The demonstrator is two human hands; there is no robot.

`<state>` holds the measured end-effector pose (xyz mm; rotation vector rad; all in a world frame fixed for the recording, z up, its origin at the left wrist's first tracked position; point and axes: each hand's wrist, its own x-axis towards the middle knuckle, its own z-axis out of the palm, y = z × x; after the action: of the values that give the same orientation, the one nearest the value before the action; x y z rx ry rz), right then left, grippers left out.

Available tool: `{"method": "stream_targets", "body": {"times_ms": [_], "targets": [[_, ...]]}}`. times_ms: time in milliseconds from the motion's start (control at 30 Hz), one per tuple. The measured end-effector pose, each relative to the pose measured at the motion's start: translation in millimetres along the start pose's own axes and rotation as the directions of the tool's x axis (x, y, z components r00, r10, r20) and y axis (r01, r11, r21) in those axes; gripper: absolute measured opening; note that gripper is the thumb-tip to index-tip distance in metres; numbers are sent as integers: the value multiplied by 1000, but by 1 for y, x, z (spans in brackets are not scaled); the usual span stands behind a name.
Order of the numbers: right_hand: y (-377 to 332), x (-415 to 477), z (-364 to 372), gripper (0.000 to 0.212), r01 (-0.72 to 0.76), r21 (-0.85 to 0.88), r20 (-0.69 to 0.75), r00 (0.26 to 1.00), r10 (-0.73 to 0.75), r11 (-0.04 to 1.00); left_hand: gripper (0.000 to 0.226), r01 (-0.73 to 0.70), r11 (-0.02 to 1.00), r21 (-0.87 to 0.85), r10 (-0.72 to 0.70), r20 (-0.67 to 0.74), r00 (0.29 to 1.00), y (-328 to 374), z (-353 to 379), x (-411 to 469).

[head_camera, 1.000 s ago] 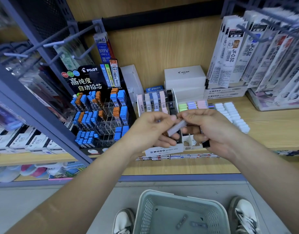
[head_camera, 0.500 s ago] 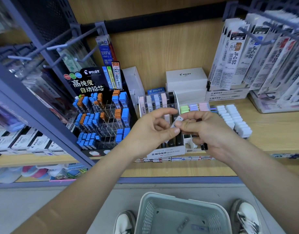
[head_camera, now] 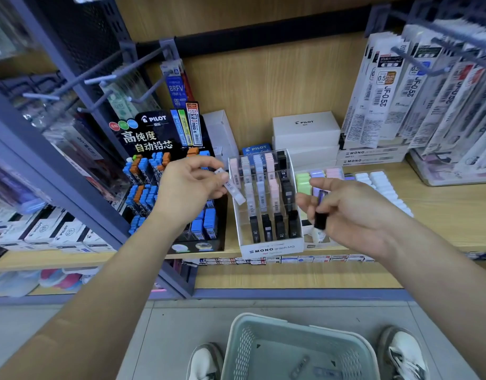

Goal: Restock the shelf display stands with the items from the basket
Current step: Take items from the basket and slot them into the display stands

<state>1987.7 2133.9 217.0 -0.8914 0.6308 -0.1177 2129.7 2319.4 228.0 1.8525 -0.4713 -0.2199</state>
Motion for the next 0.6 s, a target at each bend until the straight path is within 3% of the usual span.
{"method": "stream_targets", "body": {"times_ms": [167,267,433,600], "targets": [[-1,-4,0,42,-25,44,87,996,21,999,7,-23,1000,13,24,-52,998,-8,-1,6],[0,-6,2,26,-27,-73,74,997,32,997,9,-32,998,47,35,-45,998,-8,-1,8],[3,-2,2,22,32,-201,17,999,-29,979,14,-100,943,317,80,76,994,-14,4,8],[6,1,1,25,32,-264,38,999,-23,964,14,-164,853,495,135,93,986,-20,7,5]]}}
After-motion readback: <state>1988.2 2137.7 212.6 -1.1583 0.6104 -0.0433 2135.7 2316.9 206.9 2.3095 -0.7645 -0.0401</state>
